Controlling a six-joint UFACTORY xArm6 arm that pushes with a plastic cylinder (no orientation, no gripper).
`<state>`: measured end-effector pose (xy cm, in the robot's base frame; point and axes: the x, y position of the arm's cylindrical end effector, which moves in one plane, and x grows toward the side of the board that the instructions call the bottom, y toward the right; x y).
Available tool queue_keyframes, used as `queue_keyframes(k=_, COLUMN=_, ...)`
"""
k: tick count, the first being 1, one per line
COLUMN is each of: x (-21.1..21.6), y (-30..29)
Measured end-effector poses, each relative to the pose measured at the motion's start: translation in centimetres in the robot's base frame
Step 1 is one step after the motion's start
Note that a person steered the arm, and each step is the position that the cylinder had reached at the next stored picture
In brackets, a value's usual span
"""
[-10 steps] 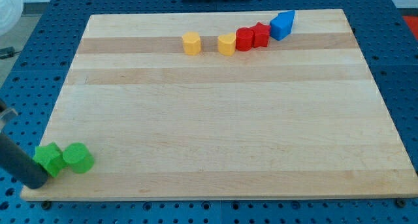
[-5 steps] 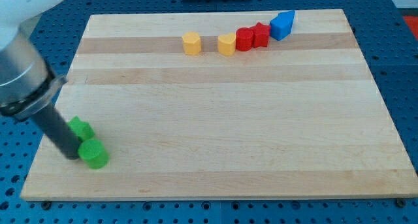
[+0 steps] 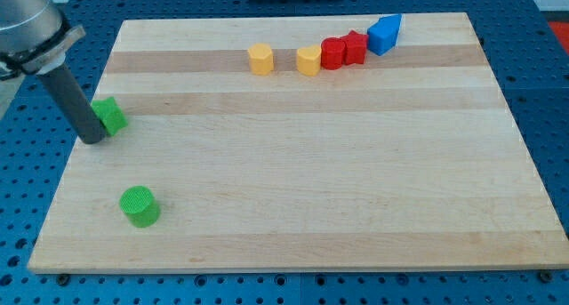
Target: Move the green star diagonally to the top left of the yellow hexagon
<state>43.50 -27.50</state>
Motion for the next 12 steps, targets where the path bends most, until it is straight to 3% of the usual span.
queue_keyframes(k=3, x=-7.1, y=4.8)
queue_keyframes(k=7, x=-18.0, y=5.6)
queue_keyframes(k=8, x=-19.6, y=5.7)
queue_keyframes(k=9, x=-19.1, y=9.9)
queue_keyframes(k=12, x=-23.4, y=6.0)
